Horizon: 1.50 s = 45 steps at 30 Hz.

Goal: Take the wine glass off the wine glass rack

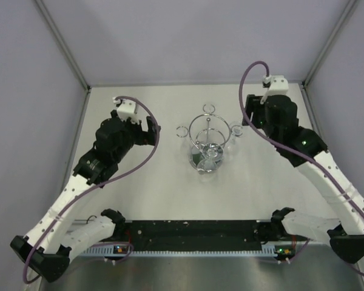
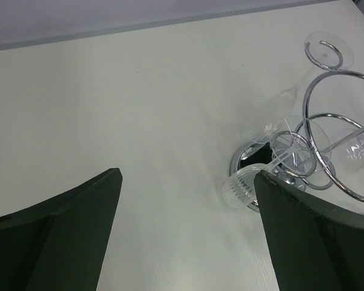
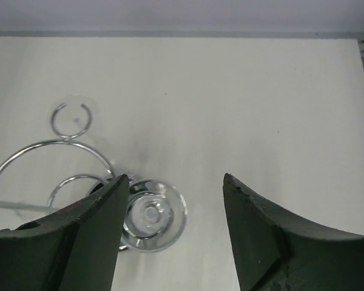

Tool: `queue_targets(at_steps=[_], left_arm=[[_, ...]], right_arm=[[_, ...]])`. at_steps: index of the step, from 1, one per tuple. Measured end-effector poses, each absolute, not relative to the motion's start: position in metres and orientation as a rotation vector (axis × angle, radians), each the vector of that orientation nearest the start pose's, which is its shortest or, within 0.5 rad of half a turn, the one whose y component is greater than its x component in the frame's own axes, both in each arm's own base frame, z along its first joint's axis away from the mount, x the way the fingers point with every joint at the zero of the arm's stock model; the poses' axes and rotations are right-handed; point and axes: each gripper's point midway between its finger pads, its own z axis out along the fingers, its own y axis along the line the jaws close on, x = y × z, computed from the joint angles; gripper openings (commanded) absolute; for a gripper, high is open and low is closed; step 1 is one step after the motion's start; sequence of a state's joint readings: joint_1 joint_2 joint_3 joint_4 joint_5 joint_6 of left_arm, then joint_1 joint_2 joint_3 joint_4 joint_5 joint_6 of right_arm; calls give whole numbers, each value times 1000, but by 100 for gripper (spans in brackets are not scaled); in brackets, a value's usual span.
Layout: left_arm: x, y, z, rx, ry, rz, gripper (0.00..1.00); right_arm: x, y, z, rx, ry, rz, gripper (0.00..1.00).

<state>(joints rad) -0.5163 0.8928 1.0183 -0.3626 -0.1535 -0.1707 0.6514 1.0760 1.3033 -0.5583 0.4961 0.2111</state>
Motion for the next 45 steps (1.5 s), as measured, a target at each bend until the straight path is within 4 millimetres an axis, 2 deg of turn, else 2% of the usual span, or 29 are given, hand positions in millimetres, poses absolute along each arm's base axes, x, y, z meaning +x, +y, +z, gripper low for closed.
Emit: queue_targets(at_steps=[5,7,12,15,18,21,26,33,45], left_arm=[[293,-148,301,220,1868,-360,97],[294,-150,298,222,1884,-363,97],[292,-151,295,211,1902,-374,98],[290,-152,293,214,1911,-381,98],[288,-152,292,221,1916,-387,98],[285,-152,294,227,1909,-398,98],[281,-151,292,235,1906,-403,98],[280,-152,287,243,1918,-408,98],[279,-153,286,245,1919,-410,98]], right_arm=[[322,84,322,142,1969,139,71],[325,71,314,226,1990,171,73],[327,57,284,398,2064,334,73],[326,62,261,479,2103,482,73],[320,75,237,541,2134,645,72],[316,91,230,564,2125,787,71],[314,110,242,560,2058,969,68],[310,119,264,528,1969,1073,58],[304,127,262,519,1973,1143,52]])
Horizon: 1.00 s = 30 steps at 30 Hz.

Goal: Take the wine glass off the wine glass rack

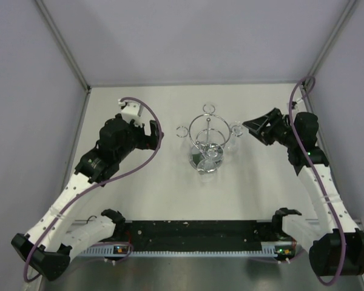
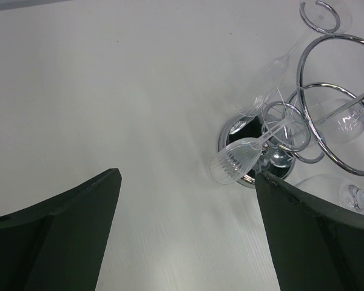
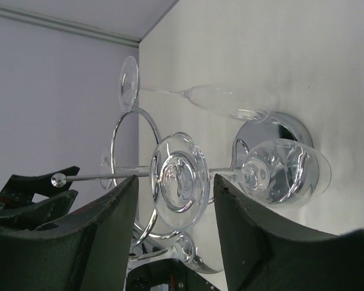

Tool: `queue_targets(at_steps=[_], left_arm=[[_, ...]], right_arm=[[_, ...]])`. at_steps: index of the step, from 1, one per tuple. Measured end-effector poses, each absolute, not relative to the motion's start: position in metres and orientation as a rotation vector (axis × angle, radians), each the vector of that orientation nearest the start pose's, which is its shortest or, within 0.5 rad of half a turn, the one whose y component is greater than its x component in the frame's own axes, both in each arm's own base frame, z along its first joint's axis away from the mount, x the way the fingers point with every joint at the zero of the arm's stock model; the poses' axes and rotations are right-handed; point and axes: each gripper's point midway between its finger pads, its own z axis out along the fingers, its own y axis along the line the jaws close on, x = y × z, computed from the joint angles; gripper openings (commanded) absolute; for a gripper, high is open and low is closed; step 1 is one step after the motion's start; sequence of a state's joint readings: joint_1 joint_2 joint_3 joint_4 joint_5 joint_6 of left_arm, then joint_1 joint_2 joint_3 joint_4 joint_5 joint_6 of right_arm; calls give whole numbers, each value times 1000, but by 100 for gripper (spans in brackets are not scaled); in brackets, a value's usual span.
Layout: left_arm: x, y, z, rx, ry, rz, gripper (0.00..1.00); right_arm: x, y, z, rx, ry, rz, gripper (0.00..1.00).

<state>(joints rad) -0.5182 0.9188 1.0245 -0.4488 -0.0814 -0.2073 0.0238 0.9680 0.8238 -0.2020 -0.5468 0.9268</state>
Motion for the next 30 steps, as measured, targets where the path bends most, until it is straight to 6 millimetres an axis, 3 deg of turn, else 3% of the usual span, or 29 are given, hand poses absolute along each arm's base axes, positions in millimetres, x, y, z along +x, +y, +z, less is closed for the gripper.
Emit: queue_targets(at_steps=[14,22,28,30], left_arm=[[279,-154,286,249,1919,-416,98],[279,-154,286,249,1919,-416,98],[279,-154,286,249,1919,-416,98],[279,-154,286,250,1919,-417,98]], right_arm=[[301,131,254,528,1991,1180,39],[301,132,250,541,1993,1195,22],[301,134,246,562,2007,1220,0],[302,135,249,562,1997,1231,0]])
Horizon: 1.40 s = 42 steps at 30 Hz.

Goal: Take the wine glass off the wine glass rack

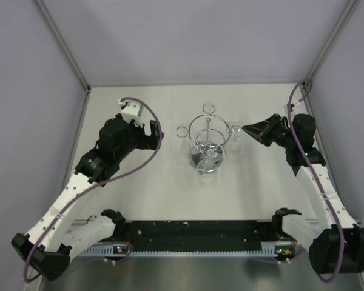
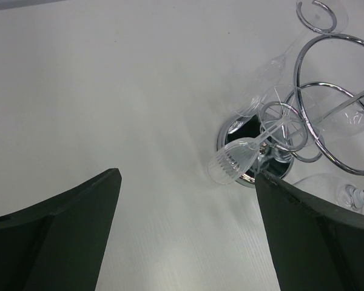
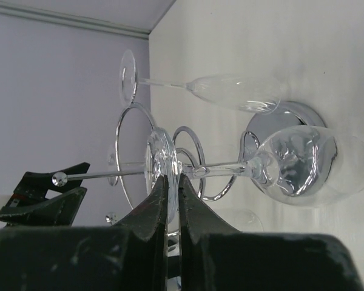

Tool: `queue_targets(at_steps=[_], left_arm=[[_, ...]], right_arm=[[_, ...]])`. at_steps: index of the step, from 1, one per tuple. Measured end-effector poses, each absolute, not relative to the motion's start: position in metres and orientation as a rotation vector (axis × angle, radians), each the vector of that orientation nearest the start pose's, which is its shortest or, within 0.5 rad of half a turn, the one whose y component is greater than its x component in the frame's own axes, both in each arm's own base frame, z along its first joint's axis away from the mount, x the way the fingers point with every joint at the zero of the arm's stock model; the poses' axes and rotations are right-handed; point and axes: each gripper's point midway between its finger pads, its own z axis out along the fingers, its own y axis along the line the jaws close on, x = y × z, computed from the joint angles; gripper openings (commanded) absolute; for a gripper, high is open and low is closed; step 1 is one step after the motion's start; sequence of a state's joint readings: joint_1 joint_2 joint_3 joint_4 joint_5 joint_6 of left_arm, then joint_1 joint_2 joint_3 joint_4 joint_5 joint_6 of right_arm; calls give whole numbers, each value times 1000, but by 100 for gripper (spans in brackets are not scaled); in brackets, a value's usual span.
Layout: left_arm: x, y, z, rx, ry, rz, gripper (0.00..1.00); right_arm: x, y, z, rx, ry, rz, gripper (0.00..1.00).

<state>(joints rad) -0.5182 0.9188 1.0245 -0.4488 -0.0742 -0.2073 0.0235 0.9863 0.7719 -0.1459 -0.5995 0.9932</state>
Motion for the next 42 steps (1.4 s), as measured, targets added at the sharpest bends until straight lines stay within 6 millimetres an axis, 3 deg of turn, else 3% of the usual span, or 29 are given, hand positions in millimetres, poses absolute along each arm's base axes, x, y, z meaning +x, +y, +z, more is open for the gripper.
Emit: queue_targets(at_steps=[12,25,42], left_arm=[[279,-154,286,250,1919,-416,98],[279,-154,286,249,1920,-415,98],[279,-154,284,250,1925,-414,98]], right_arm=[[302,135,255,562,1973,1242,0],[286,130,265,582,1951,1213,0],[285,111,265,621,1935,1051,0]])
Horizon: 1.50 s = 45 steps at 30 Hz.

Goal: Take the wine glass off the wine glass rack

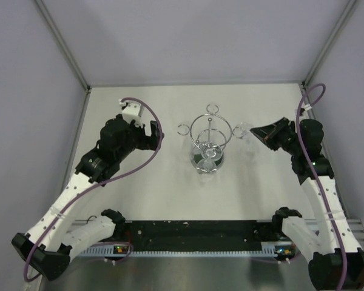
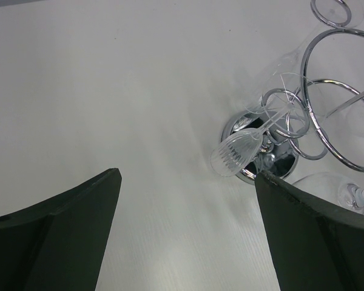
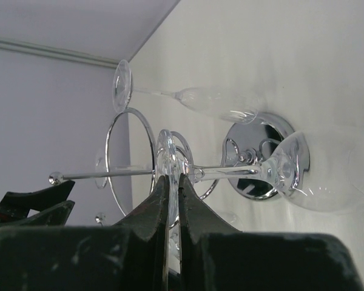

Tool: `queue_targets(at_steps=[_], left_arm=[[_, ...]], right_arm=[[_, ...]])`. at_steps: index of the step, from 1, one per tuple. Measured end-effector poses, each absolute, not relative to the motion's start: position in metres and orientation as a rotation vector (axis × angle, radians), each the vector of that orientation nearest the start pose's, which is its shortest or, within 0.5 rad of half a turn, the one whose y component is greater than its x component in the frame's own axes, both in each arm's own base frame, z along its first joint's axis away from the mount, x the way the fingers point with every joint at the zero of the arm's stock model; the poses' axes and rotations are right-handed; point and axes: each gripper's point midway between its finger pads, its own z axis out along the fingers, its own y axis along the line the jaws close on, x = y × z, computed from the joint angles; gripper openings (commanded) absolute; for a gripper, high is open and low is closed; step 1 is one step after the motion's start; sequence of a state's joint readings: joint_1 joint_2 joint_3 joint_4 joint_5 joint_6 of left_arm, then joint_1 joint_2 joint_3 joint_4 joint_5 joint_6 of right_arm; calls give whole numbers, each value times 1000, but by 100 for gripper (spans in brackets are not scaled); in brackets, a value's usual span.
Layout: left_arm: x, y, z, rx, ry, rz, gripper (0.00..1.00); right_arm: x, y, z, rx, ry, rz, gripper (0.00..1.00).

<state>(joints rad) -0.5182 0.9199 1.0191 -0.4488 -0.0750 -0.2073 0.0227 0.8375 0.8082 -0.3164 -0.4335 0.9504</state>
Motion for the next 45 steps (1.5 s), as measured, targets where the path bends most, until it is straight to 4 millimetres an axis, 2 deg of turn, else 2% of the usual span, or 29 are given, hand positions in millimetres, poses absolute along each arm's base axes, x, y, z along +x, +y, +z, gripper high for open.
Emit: queue_targets(at_steps=[9,13,23,26,34,41,45], left_arm=[[280,-154,281,252,1933,-412,98],[280,-155,281,252,1933,-413,98],[274,-165,283,294,1964,-476,98],[268,-173,301,295,1950,-544,98],[247,-195,368,287,1880,-781,98],[230,-215,387,296,1894,-971,98],[222,-229,390,281,1923,-1097,98]], right_arm=[[283,104,270,618,1934,990,0],[276,101,286,588,1905,964,0],[258,100,348,439,1815,936,0],[251,105,369,366,1791,949,0],[240,128,435,89,1717,1018,0],[208,166,496,-246,1606,1113,0],[189,179,509,-408,1534,1157,0]])
